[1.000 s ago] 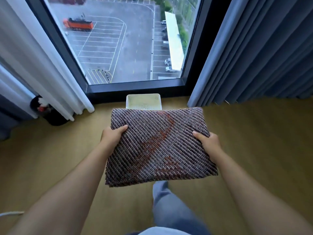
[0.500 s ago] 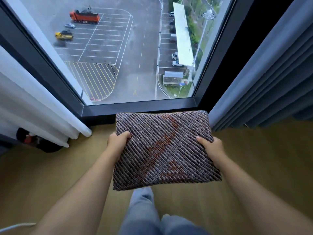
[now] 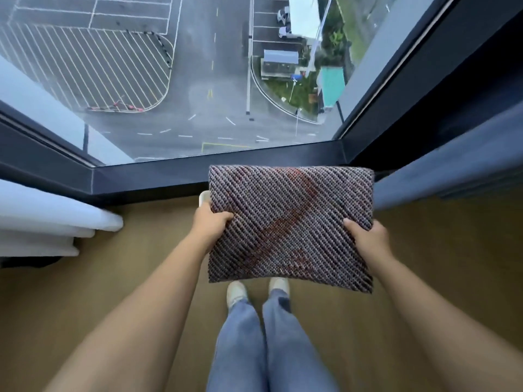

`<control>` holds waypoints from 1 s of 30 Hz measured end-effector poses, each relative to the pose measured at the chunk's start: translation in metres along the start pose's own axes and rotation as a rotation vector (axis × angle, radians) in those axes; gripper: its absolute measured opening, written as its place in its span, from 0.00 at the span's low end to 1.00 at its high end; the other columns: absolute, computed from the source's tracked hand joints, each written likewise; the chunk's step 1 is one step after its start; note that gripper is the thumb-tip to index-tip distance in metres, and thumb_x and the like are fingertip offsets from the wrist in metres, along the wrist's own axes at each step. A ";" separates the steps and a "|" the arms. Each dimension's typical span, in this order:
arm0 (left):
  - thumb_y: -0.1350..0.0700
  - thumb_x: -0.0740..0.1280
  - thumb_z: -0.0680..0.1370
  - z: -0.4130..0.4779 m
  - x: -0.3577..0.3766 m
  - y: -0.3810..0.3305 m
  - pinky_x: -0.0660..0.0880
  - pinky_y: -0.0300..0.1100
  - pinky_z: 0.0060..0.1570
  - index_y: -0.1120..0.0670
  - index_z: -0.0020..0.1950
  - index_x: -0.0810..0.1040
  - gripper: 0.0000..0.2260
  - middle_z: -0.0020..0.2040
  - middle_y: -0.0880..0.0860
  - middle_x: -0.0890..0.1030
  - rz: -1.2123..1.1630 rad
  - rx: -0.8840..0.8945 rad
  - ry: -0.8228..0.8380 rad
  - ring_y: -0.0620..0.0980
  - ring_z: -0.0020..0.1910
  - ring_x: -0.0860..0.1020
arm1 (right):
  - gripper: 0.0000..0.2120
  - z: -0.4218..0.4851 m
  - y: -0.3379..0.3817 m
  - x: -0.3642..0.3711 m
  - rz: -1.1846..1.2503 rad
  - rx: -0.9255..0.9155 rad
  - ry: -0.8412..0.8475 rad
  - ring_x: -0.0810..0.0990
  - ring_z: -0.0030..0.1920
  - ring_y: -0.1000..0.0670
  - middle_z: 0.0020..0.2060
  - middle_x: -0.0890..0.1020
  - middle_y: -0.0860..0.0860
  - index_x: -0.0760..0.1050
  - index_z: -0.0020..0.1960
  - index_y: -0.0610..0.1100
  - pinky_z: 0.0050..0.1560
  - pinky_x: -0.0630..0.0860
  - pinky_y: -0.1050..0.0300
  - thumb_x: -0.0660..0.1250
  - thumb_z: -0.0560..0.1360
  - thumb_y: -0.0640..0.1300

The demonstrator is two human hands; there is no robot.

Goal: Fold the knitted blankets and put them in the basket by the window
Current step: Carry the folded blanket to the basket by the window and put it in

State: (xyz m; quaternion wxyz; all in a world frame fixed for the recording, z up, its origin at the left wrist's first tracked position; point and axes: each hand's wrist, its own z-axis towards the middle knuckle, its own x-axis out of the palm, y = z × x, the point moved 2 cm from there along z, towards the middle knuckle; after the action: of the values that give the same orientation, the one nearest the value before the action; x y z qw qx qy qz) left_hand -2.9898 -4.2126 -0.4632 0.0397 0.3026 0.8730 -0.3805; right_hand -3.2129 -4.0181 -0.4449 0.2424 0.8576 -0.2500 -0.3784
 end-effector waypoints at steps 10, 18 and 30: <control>0.62 0.66 0.77 0.247 0.062 0.131 0.72 0.54 0.63 0.61 0.63 0.73 0.15 0.61 0.59 0.78 0.010 -0.036 -0.080 0.58 0.60 0.76 | 0.18 0.197 -0.077 0.168 -0.137 -0.108 0.055 0.76 0.57 0.43 0.58 0.78 0.43 0.72 0.62 0.40 0.54 0.69 0.54 0.68 0.75 0.46; 0.58 0.66 0.77 0.352 0.035 0.219 0.71 0.48 0.57 0.62 0.60 0.72 0.14 0.59 0.61 0.77 0.374 -0.054 -0.248 0.60 0.60 0.75 | 0.15 0.264 -0.137 0.295 -0.439 -0.219 0.288 0.77 0.57 0.44 0.57 0.80 0.45 0.74 0.61 0.41 0.55 0.71 0.55 0.66 0.76 0.44; 0.61 0.63 0.77 0.367 0.056 0.230 0.59 0.51 0.71 0.58 0.77 0.40 0.37 0.76 0.59 0.53 0.750 0.128 -0.279 0.59 0.73 0.59 | 0.41 0.286 -0.150 0.358 -0.923 -0.254 0.097 0.63 0.67 0.37 0.69 0.61 0.39 0.46 0.75 0.41 0.66 0.65 0.43 0.69 0.72 0.44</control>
State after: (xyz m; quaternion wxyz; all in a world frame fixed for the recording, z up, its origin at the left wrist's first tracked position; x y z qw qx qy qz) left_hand -2.9656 -4.3157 -0.8870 0.2750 0.5473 0.6628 -0.4307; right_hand -3.1860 -4.1883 -0.8952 0.1633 0.8593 0.2169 -0.4335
